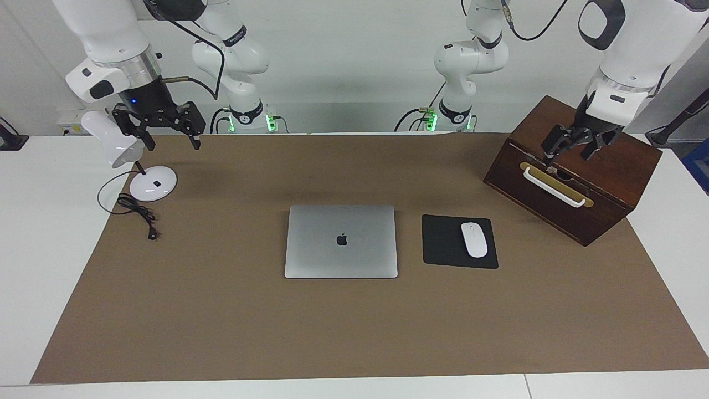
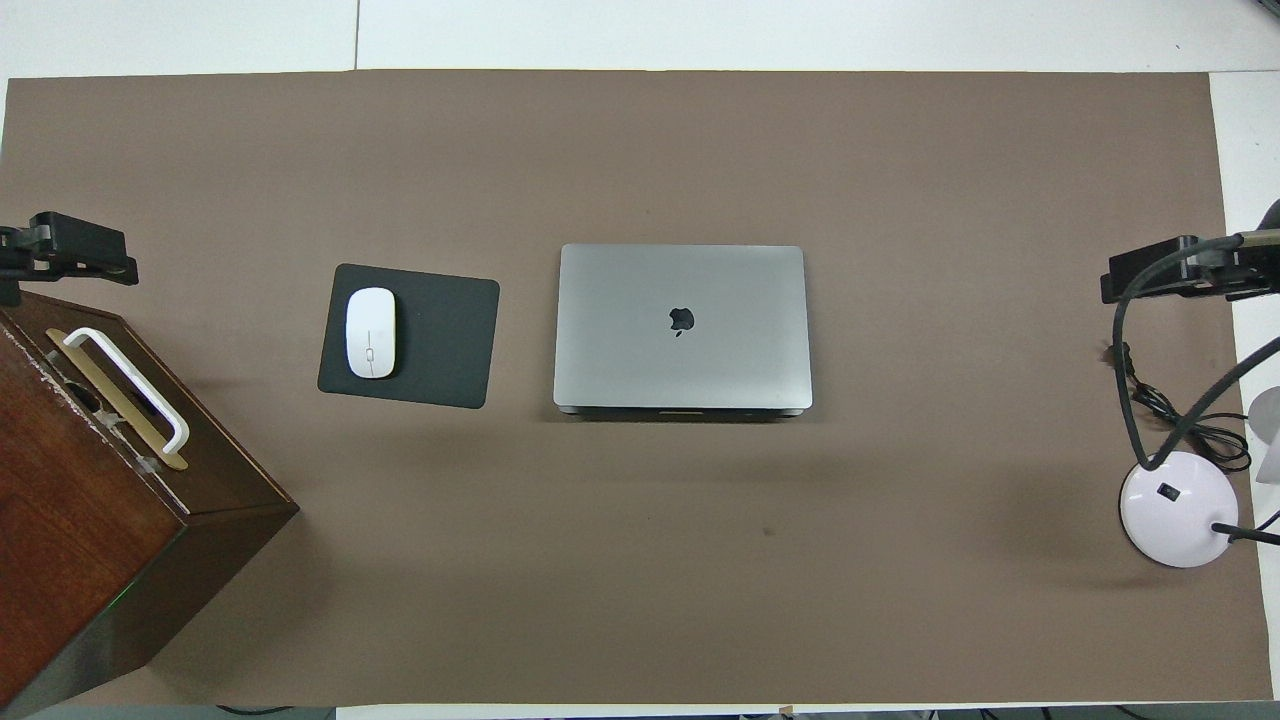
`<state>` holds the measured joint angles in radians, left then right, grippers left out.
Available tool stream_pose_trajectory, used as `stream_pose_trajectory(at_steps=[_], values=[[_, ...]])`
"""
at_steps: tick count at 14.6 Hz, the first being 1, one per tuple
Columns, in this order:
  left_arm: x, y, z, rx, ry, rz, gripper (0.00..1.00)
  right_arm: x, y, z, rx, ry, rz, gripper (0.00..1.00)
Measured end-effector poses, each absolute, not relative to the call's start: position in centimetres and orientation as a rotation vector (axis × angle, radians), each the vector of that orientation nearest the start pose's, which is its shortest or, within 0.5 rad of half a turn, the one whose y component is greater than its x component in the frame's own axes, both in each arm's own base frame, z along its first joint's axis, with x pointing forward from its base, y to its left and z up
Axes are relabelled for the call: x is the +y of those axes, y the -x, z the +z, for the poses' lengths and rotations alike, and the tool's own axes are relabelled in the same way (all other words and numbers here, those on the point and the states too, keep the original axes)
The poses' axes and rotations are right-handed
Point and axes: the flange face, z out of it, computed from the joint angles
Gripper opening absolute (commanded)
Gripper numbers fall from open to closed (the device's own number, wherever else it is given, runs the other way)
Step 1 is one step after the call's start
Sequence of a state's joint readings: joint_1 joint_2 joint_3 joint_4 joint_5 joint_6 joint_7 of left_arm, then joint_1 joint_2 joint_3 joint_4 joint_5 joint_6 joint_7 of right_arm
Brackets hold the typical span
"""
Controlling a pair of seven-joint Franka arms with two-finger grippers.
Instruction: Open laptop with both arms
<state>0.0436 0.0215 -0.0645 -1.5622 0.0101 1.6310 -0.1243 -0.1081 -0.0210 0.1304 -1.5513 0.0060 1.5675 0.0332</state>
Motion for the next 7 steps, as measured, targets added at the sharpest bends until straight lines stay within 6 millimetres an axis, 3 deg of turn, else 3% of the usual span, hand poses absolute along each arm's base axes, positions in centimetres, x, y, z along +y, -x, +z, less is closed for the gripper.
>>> stream_pose_trajectory(at_steps=[7], values=[[-1.05,-56.86,62.34,-0.162,3.132,-0.097,1.0,1.37,-54.8,64.49,0.017,3.137,-0.058,1.0]])
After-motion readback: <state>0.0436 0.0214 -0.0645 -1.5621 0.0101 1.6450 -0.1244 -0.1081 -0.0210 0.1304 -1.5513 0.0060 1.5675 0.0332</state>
